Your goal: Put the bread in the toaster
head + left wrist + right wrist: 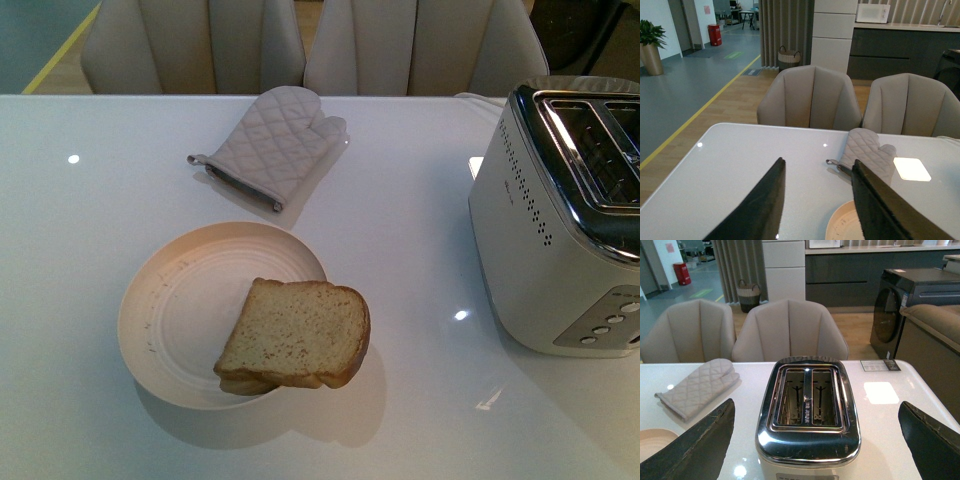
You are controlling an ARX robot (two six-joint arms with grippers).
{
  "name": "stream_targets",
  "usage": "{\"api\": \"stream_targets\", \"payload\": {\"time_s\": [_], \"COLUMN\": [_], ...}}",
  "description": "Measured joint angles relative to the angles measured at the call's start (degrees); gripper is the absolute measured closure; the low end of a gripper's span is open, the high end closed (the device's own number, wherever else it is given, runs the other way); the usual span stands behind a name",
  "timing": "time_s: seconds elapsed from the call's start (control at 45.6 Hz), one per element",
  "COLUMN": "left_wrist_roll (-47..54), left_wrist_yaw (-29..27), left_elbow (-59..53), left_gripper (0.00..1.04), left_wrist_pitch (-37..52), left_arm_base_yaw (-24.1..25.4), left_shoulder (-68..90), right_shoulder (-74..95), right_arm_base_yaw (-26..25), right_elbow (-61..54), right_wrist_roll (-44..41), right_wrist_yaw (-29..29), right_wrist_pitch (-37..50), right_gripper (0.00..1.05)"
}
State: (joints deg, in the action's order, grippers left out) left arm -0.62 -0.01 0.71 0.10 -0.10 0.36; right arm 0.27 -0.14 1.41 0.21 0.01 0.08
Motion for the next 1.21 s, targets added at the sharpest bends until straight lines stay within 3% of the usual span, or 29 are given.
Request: {"api": "stream_targets", "payload": {"time_s": [0.044,0.088,0.131,0.197,0.263,0.438,0.592,1.117,1.205], "left_wrist_roll": [0.00,0.00,0.00,0.00,0.02,0.11,0.11,0.11,0.13], "left_wrist_yaw": [0.02,0.00,-0.02,0.00,0.00,0.00,0.02,0.00,0.00], "left_elbow": [0.00,0.00,0.00,0.00,0.00,0.00,0.00,0.00,0.00], "left_gripper": [0.51,0.43,0.32,0.18,0.06,0.07,0.07,0.07,0.07], "left_wrist_pitch": [0.00,-0.02,-0.02,-0.02,-0.02,-0.02,-0.02,-0.02,-0.02], "left_arm_base_yaw": [0.00,0.00,0.00,0.00,0.00,0.00,0.00,0.00,0.00], "left_shoulder": [0.00,0.00,-0.07,-0.07,-0.07,-0.07,-0.07,-0.07,-0.07], "right_shoulder": [0.48,5.77,11.87,18.64,24.98,48.09,67.28,105.77,109.85], "right_arm_base_yaw": [0.39,4.92,8.50,12.57,14.58,14.01,15.30,21.66,22.32], "right_elbow": [0.20,3.85,6.19,7.67,10.51,18.38,24.00,36.24,37.73], "right_wrist_roll": [0.17,3.32,4.90,5.95,6.73,10.43,15.41,33.86,36.06], "right_wrist_yaw": [0.76,12.96,20.13,23.08,21.38,9.97,3.67,-10.88,-11.30], "right_wrist_pitch": [-0.74,-10.58,-16.22,-15.65,-11.34,2.71,13.66,30.80,32.00], "right_gripper": [0.09,0.09,0.09,0.09,0.09,0.09,0.09,0.09,0.09]}}
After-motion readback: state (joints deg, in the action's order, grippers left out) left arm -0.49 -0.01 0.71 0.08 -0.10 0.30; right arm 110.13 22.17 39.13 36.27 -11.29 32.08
